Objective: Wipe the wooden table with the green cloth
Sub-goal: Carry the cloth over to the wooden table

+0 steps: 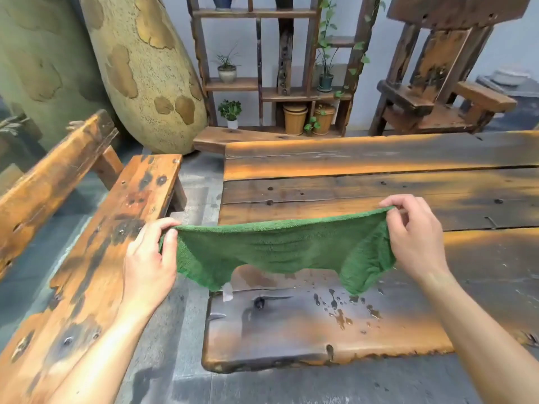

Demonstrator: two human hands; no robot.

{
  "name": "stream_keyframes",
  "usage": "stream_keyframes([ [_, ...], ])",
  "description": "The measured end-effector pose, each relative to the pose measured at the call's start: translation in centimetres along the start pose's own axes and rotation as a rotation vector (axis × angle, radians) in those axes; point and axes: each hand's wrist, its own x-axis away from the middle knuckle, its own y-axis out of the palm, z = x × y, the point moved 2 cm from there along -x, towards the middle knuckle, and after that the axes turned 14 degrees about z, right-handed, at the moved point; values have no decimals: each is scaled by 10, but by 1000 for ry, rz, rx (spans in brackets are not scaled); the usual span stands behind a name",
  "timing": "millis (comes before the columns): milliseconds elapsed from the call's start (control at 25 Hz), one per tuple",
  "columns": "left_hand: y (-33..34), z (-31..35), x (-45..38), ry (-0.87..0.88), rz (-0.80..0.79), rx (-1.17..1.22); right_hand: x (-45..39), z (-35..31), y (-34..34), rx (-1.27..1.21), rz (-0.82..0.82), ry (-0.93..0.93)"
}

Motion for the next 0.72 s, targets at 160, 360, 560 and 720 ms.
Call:
stream_keyframes([
  [160,-5,8,58,-46,-88,-40,42,44,-21,20,-105,24],
  [360,-23,-11,128,-101,-201,-70,107,88,-26,79,-248,91],
  [560,-21,-42,174,-182,-330,-87,143,109,-16,223,-306,165],
  [720,19,-65,169,-228,-392,-150,149,122,13,490,-352,158],
])
